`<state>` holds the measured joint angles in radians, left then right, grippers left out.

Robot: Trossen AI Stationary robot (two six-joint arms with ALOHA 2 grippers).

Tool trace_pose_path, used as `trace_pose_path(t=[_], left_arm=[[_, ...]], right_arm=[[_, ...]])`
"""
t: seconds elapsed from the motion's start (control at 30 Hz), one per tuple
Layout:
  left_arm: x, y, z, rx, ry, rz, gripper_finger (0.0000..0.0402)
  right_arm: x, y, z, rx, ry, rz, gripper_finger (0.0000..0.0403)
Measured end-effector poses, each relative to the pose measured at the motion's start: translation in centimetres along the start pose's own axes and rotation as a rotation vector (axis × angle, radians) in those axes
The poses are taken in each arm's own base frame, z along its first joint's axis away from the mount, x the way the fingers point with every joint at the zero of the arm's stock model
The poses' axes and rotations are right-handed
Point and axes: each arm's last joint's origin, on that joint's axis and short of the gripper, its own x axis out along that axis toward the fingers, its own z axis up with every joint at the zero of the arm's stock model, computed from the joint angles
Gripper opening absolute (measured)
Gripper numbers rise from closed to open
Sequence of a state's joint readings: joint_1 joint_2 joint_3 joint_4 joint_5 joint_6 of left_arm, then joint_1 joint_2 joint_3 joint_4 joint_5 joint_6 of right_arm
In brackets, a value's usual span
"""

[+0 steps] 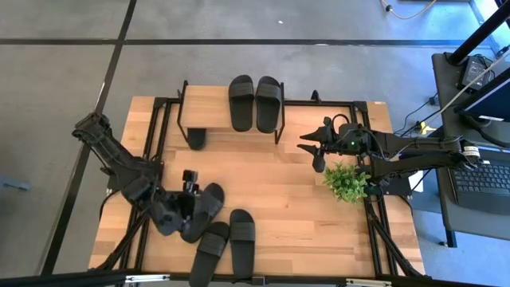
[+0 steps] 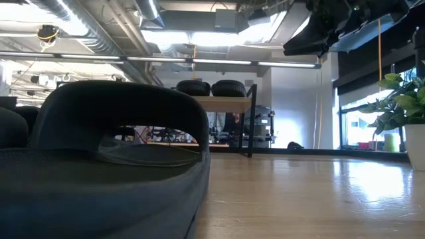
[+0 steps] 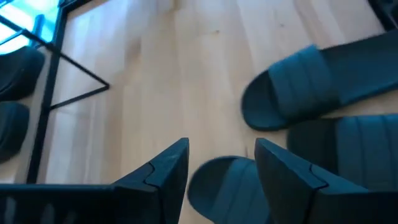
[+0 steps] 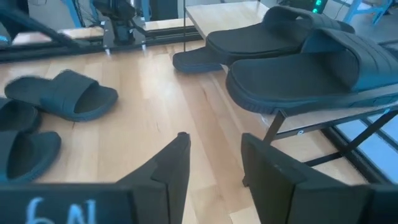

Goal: Pick and place slides into the shelf
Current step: Put the black slipper under the shelf

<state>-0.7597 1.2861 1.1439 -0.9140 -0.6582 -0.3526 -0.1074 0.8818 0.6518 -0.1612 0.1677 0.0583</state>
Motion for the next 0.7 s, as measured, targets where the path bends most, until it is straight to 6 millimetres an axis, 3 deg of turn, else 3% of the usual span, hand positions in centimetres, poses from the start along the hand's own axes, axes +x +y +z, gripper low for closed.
trace_pose_path(t=[0.33, 0.7], left_arm=[[1.4, -3.3, -2.3, 0.07, 0.185, 0.068, 0.0176], [5.1, -6.3, -3.8, 0.155, 0.343, 0.167, 0.0176]], right_arm=[[0.0, 0.0, 0.0, 0.015, 0.0, 0.0, 0.0145], [0.0, 0.0, 0.0, 0.043, 0.0, 0.0, 0.0145]])
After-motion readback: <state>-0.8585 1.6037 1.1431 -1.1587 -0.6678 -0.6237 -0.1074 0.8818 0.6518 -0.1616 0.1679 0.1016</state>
